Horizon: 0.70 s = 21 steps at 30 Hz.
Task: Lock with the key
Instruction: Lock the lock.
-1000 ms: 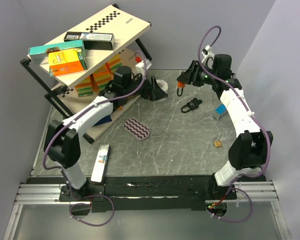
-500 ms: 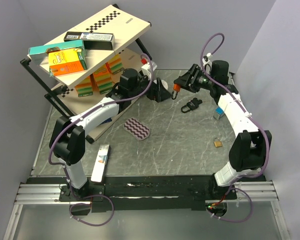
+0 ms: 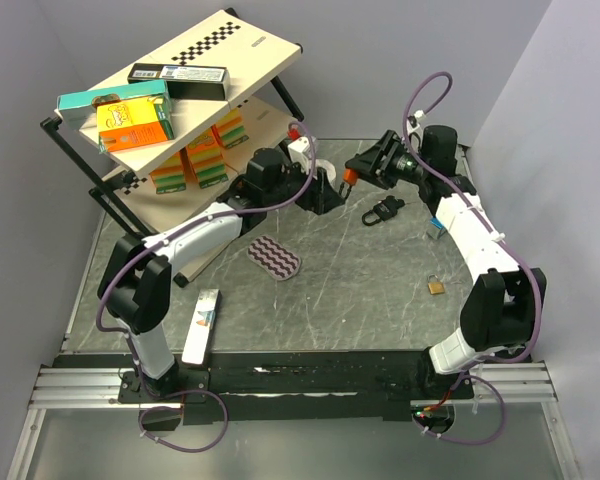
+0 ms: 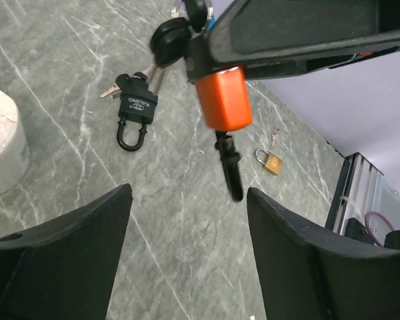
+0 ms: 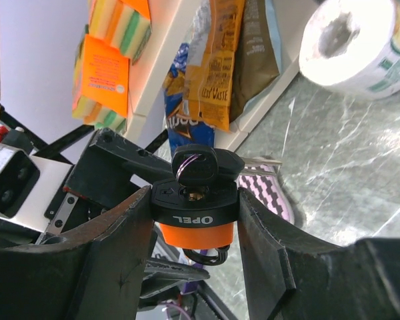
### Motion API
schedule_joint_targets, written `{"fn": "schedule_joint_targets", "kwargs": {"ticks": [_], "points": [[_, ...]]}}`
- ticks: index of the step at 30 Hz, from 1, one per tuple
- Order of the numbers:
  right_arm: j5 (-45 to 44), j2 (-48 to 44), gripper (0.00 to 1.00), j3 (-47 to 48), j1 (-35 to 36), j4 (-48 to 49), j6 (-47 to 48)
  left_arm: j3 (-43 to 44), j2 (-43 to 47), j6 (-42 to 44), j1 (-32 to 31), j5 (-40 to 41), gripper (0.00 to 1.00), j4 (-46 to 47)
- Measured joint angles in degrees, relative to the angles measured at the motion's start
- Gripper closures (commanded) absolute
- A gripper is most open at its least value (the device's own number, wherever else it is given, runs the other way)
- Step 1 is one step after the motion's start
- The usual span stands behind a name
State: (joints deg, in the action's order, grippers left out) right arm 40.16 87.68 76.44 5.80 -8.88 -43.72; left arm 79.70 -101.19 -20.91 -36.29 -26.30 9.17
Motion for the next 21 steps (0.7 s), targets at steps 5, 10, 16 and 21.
{"fn": "schedule_joint_targets", "kwargs": {"ticks": [5, 10, 16, 21], "points": [[0.0, -0.5, 1.0, -1.1, 0.8, 0.3, -0.4, 0.0, 0.0, -1.3, -1.1, 0.8, 0.43, 0.5], [0.0, -1.0, 1.0, -1.9, 0.9, 0.7, -0.4, 0.0, 0.0, -2.6, -1.7, 1.2, 0.81, 1.2], [-0.3, -1.7, 0.46, -3.3, 0.7, 2.2, -0.3, 1.3, -0.6, -3.2, -1.8, 1.4, 0.99, 0.7], [1.2, -2.1, 0.01, -3.5, 0.4, 1.7, 1.7, 1.9, -0.8, -1.4, -1.6, 0.0, 0.99, -1.0]]}}
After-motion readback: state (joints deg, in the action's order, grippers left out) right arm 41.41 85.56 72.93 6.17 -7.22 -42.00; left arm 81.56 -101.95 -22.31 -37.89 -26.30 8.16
